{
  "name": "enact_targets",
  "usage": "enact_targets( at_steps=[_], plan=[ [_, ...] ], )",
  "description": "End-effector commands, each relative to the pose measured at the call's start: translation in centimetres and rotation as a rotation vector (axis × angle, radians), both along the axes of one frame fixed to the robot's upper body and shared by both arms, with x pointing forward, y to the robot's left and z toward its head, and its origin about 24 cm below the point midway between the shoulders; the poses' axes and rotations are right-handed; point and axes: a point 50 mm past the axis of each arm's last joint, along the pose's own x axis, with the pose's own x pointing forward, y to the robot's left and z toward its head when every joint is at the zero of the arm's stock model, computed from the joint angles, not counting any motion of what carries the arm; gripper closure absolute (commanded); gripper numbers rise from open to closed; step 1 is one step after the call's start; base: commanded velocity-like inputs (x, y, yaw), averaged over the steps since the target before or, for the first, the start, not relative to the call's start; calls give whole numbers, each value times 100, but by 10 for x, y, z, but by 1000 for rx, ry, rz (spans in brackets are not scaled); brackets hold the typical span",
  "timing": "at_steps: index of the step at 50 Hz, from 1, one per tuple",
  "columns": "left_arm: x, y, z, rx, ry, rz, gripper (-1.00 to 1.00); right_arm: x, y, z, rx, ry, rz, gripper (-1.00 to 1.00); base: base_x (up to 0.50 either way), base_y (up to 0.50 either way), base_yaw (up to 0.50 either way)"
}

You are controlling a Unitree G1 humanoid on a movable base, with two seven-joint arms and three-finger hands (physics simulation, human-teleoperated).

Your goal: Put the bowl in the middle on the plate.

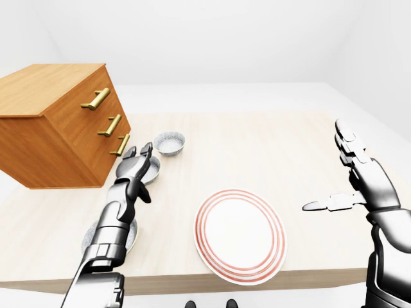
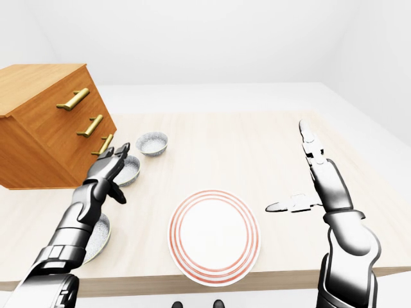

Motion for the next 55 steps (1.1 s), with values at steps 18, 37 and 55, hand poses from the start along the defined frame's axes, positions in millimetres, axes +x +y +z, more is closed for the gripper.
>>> enact_targets(
  at_steps=[18, 37, 55],
  plan=[
    [14, -9, -7, 30, -5, -6, -100, 0, 0, 0, 4, 1, 4, -100, 0, 0, 0],
    [22, -10, -10, 68, 12, -8, -100, 0, 0, 1, 2, -7, 4, -100, 0, 0, 0],
    [23, -9, -10, 83, 21, -2, -100, 0, 0, 1, 2, -5, 2, -100, 0, 0, 0]
  ],
)
